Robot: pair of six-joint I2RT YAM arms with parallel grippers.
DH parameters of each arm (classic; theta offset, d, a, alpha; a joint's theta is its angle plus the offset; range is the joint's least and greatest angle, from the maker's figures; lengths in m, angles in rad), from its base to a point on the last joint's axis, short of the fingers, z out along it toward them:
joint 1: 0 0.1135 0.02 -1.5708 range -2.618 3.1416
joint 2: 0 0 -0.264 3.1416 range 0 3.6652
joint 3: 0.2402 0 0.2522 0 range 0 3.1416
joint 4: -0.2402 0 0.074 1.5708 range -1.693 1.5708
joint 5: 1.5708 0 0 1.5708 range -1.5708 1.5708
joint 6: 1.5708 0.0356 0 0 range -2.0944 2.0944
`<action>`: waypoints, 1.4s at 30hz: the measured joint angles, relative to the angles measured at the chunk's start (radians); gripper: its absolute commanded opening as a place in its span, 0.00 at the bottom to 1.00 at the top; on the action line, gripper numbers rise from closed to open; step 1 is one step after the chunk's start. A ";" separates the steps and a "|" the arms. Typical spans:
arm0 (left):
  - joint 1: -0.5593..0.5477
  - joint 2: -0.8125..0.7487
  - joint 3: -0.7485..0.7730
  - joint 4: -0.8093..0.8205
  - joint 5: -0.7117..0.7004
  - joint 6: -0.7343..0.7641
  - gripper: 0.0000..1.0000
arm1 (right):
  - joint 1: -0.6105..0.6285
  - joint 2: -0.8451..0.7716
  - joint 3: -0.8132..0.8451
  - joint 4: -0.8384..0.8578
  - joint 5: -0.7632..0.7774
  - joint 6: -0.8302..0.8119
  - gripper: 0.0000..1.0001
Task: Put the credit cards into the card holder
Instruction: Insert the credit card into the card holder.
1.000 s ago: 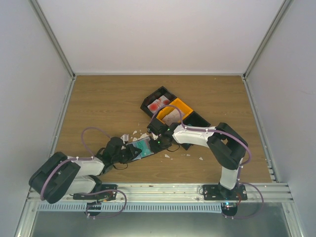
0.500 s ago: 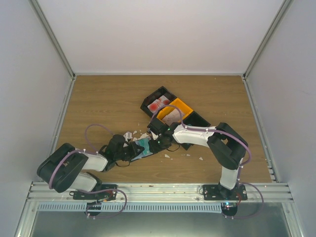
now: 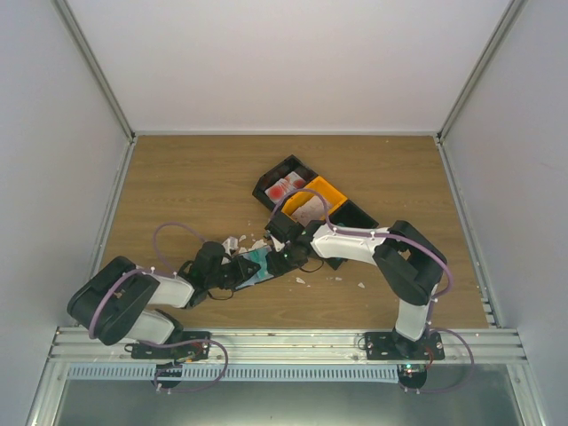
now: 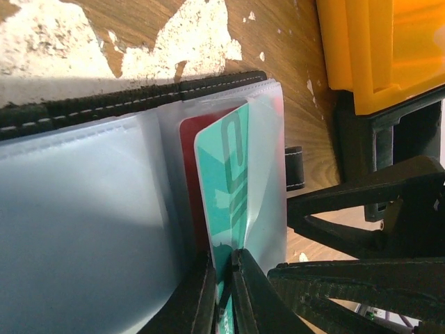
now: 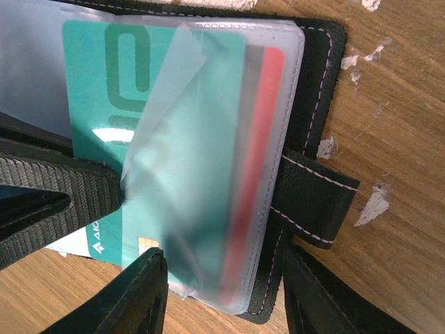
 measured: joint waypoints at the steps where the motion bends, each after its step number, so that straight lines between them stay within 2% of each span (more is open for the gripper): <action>1: 0.000 0.005 0.000 0.005 0.003 0.001 0.10 | 0.000 -0.002 -0.002 0.003 -0.002 0.000 0.48; 9: 0.000 0.029 0.006 0.034 0.031 0.022 0.13 | -0.002 -0.010 -0.014 0.020 -0.020 -0.002 0.54; 16: -0.001 0.024 0.015 0.010 0.037 0.034 0.10 | -0.002 -0.023 -0.026 0.024 -0.010 0.001 0.54; 28: -0.013 -0.082 0.016 -0.146 0.002 0.038 0.09 | -0.002 -0.030 -0.029 0.008 0.054 0.018 0.41; 34: -0.013 -0.080 0.016 -0.148 0.004 0.042 0.08 | -0.002 -0.013 -0.013 -0.014 0.050 0.008 0.35; 42: -0.012 -0.021 0.023 -0.085 0.040 0.058 0.13 | 0.006 0.012 0.027 -0.048 0.050 -0.014 0.35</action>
